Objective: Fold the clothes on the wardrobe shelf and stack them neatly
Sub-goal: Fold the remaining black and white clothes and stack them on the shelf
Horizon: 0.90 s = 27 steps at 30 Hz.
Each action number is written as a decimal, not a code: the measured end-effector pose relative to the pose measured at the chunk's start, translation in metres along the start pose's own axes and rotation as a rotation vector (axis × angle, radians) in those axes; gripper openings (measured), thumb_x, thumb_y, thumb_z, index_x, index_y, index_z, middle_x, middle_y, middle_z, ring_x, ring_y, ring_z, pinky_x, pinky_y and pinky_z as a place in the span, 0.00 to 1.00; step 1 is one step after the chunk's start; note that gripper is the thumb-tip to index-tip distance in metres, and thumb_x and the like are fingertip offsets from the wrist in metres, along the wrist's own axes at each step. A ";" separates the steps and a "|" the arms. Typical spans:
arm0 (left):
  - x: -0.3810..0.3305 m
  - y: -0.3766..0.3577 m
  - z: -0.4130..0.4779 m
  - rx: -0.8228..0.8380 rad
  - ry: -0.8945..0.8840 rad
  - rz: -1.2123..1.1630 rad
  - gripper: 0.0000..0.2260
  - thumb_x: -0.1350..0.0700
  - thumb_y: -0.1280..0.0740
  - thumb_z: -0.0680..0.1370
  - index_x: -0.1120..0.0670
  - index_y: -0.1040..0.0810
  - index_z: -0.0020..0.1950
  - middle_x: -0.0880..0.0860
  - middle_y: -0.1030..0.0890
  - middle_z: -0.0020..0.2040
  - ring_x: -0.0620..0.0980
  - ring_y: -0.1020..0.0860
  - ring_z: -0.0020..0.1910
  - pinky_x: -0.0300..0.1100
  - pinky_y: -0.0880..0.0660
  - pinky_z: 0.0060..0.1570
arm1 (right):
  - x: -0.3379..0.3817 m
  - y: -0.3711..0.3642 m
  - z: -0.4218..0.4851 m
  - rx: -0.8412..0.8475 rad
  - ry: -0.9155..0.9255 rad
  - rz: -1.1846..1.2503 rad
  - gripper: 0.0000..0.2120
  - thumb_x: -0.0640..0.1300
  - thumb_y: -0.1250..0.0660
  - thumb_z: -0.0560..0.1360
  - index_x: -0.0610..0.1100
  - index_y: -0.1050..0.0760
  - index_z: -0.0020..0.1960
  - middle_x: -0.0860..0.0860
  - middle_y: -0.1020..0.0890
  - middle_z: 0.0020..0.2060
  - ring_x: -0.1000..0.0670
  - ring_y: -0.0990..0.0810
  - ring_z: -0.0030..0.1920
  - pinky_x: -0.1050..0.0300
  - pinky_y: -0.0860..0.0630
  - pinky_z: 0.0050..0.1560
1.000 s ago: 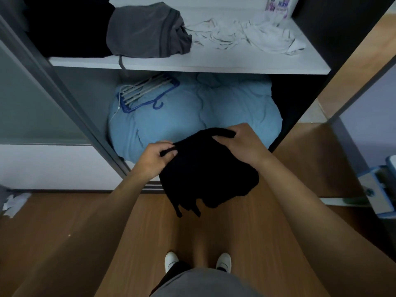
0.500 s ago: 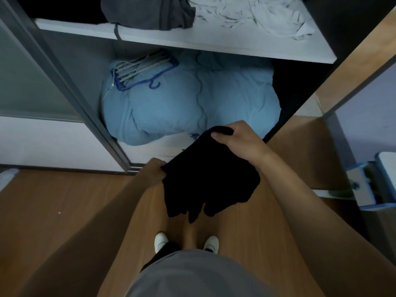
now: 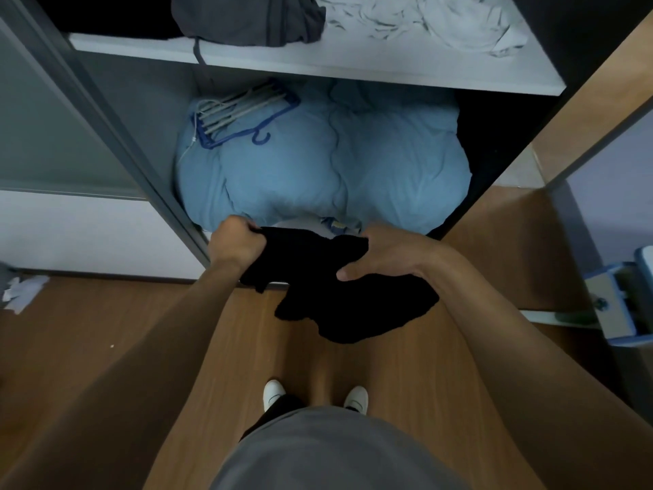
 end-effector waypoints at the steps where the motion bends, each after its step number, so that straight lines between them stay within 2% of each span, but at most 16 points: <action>1: -0.002 0.002 0.000 0.013 0.008 -0.002 0.13 0.60 0.35 0.70 0.52 0.15 0.50 0.55 0.15 0.54 0.59 0.19 0.56 0.47 0.23 0.58 | 0.009 0.001 -0.001 0.011 0.066 0.010 0.21 0.56 0.23 0.70 0.41 0.21 0.52 0.53 0.18 0.45 0.55 0.20 0.46 0.62 0.26 0.43; 3: -0.009 0.003 0.000 0.059 0.041 -0.034 0.16 0.57 0.38 0.66 0.54 0.15 0.48 0.57 0.15 0.51 0.59 0.19 0.54 0.49 0.22 0.56 | 0.023 0.002 -0.001 0.044 0.157 -0.019 0.18 0.53 0.24 0.73 0.38 0.23 0.41 0.52 0.22 0.34 0.57 0.23 0.35 0.62 0.30 0.36; 5: -0.015 -0.001 0.002 0.120 0.081 -0.091 0.19 0.53 0.41 0.63 0.57 0.16 0.46 0.58 0.15 0.49 0.59 0.19 0.52 0.47 0.22 0.54 | 0.031 0.002 -0.001 0.063 0.182 -0.023 0.17 0.52 0.25 0.74 0.42 0.26 0.35 0.56 0.24 0.29 0.61 0.26 0.29 0.68 0.34 0.31; 7: -0.023 -0.011 0.001 0.206 0.109 -0.103 0.19 0.49 0.40 0.64 0.58 0.19 0.45 0.59 0.16 0.49 0.59 0.19 0.51 0.45 0.24 0.50 | 0.033 0.004 0.002 0.078 0.180 0.024 0.15 0.51 0.26 0.75 0.49 0.26 0.33 0.62 0.23 0.25 0.65 0.25 0.28 0.73 0.34 0.30; 8: -0.026 -0.017 -0.001 0.253 0.109 -0.088 0.20 0.45 0.40 0.65 0.58 0.19 0.46 0.59 0.17 0.50 0.59 0.19 0.52 0.45 0.24 0.50 | 0.033 0.005 0.003 0.079 0.184 0.050 0.14 0.50 0.26 0.75 0.52 0.26 0.34 0.64 0.22 0.24 0.66 0.24 0.28 0.75 0.33 0.30; 11: -0.030 -0.040 -0.005 0.376 0.069 -0.007 0.28 0.37 0.40 0.69 0.56 0.20 0.57 0.56 0.19 0.59 0.57 0.21 0.57 0.47 0.26 0.61 | 0.040 0.012 0.009 0.032 0.219 0.068 0.09 0.51 0.27 0.76 0.56 0.23 0.38 0.67 0.19 0.29 0.68 0.22 0.33 0.74 0.31 0.35; 12: -0.029 -0.046 -0.007 0.417 0.068 0.004 0.28 0.36 0.40 0.70 0.57 0.20 0.56 0.57 0.20 0.59 0.56 0.21 0.56 0.47 0.25 0.59 | 0.042 0.014 0.011 0.006 0.224 0.058 0.07 0.52 0.28 0.76 0.55 0.22 0.40 0.64 0.17 0.33 0.66 0.21 0.36 0.70 0.28 0.39; 14: -0.028 -0.058 -0.012 0.509 0.100 -0.034 0.21 0.40 0.37 0.74 0.58 0.22 0.49 0.58 0.20 0.53 0.54 0.22 0.47 0.43 0.26 0.48 | 0.045 0.020 0.015 -0.041 0.216 0.044 0.09 0.56 0.28 0.75 0.52 0.21 0.41 0.59 0.17 0.36 0.63 0.20 0.37 0.65 0.26 0.42; 15: -0.027 -0.064 -0.015 0.553 0.130 -0.060 0.17 0.43 0.36 0.77 0.57 0.24 0.47 0.57 0.20 0.50 0.51 0.22 0.43 0.42 0.27 0.45 | 0.047 0.023 0.016 -0.065 0.214 0.050 0.11 0.56 0.28 0.75 0.52 0.22 0.38 0.59 0.19 0.32 0.63 0.21 0.34 0.67 0.27 0.38; 18: -0.027 -0.069 -0.028 0.651 0.159 -0.125 0.11 0.49 0.39 0.82 0.56 0.24 0.48 0.55 0.22 0.45 0.52 0.23 0.44 0.43 0.29 0.46 | 0.051 0.030 0.018 -0.108 0.231 0.097 0.17 0.55 0.26 0.74 0.50 0.28 0.32 0.63 0.24 0.22 0.64 0.25 0.26 0.73 0.35 0.28; 20: -0.034 -0.064 -0.036 0.661 0.085 -0.251 0.09 0.52 0.39 0.82 0.56 0.22 0.50 0.53 0.20 0.45 0.50 0.22 0.43 0.40 0.28 0.43 | 0.055 0.033 0.018 -0.120 0.256 0.095 0.20 0.53 0.26 0.74 0.48 0.30 0.30 0.62 0.26 0.20 0.63 0.27 0.24 0.72 0.36 0.26; 22: -0.048 -0.055 -0.048 0.672 0.007 -0.493 0.08 0.53 0.37 0.82 0.54 0.20 0.54 0.51 0.16 0.45 0.48 0.19 0.44 0.37 0.25 0.41 | 0.057 0.036 0.019 -0.123 0.269 0.068 0.21 0.53 0.25 0.74 0.47 0.31 0.30 0.61 0.28 0.20 0.62 0.28 0.23 0.71 0.37 0.26; 24: -0.059 -0.050 -0.063 0.746 0.006 -0.739 0.09 0.49 0.37 0.81 0.50 0.20 0.55 0.47 0.14 0.43 0.46 0.16 0.44 0.36 0.21 0.42 | 0.058 0.041 0.018 -0.144 0.269 0.053 0.23 0.52 0.25 0.73 0.46 0.34 0.29 0.60 0.30 0.19 0.61 0.31 0.22 0.68 0.38 0.25; 26: -0.061 -0.052 -0.074 0.820 0.087 -0.919 0.18 0.39 0.39 0.80 0.49 0.25 0.62 0.43 0.15 0.45 0.40 0.16 0.45 0.35 0.21 0.44 | 0.059 0.048 0.017 -0.166 0.259 0.064 0.23 0.51 0.24 0.73 0.46 0.34 0.29 0.60 0.31 0.21 0.60 0.32 0.23 0.67 0.39 0.25; 27: -0.061 -0.051 -0.078 0.855 0.086 -0.936 0.24 0.35 0.40 0.77 0.49 0.27 0.66 0.41 0.16 0.49 0.38 0.17 0.48 0.34 0.21 0.47 | 0.059 0.052 0.016 -0.175 0.244 0.067 0.21 0.52 0.24 0.73 0.46 0.33 0.31 0.58 0.29 0.24 0.59 0.31 0.25 0.66 0.37 0.27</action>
Point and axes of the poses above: each hand's wrist, its own z-axis towards the middle knuckle, its own y-axis out of the back of the hand, x = y × z, the point moved 7 cm from there along z, towards the middle knuckle
